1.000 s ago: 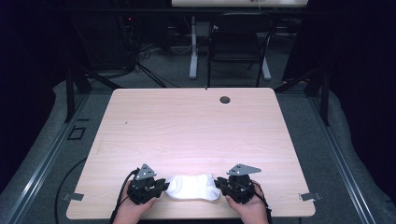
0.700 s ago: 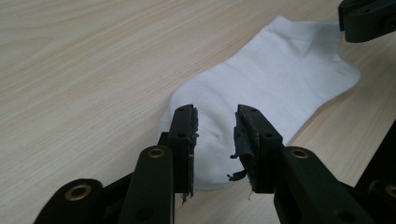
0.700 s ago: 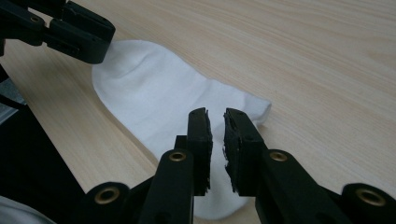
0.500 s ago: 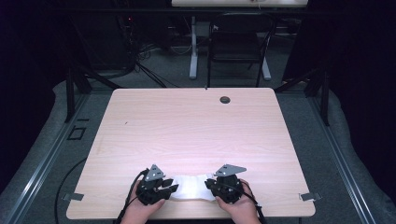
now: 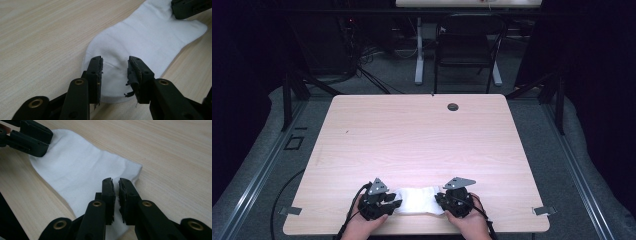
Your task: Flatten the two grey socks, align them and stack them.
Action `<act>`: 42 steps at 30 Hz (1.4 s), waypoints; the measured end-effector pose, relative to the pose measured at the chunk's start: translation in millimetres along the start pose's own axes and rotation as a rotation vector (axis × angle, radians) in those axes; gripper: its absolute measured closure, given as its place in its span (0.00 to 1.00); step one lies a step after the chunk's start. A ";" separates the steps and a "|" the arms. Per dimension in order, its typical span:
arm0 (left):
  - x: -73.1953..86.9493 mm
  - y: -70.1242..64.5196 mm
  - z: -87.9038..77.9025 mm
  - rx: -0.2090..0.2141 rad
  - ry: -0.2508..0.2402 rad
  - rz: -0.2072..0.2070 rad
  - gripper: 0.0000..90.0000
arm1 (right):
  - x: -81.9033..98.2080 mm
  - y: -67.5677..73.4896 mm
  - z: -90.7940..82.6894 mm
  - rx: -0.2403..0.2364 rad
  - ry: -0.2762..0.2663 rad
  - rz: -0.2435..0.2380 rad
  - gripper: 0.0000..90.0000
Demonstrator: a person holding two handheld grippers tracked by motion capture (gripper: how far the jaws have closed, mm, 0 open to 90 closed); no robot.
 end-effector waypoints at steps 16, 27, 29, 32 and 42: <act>4.4 -1.5 -0.7 -0.004 -0.003 0.036 0.70 | 7.0 -1.8 2.9 0.009 0.026 0.008 0.95; 5.0 -1.1 -0.7 -0.005 -0.004 0.040 0.70 | 8.1 -2.2 3.6 0.009 0.014 0.009 0.97; 4.6 -1.0 -0.1 -0.004 -0.005 0.029 0.69 | 8.5 -3.3 3.3 0.008 0.013 0.011 0.96; 4.0 -0.1 0.3 -0.001 -0.003 0.030 0.69 | 8.2 -4.0 3.5 -0.002 0.007 0.025 0.96; 2.2 2.1 2.5 -0.003 -0.010 0.015 0.69 | 6.4 -5.8 4.5 -0.007 0.006 0.028 0.95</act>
Point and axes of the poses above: each handheld gripper's, and its own axes: z roughly forward along the jaws, x roughly out of its underside, y roughly to its left, the point moved 4 cm from there along z, roughly forward along the jaws, and after that the axes turned 10 degrees about -x, right-handed, at the moved point
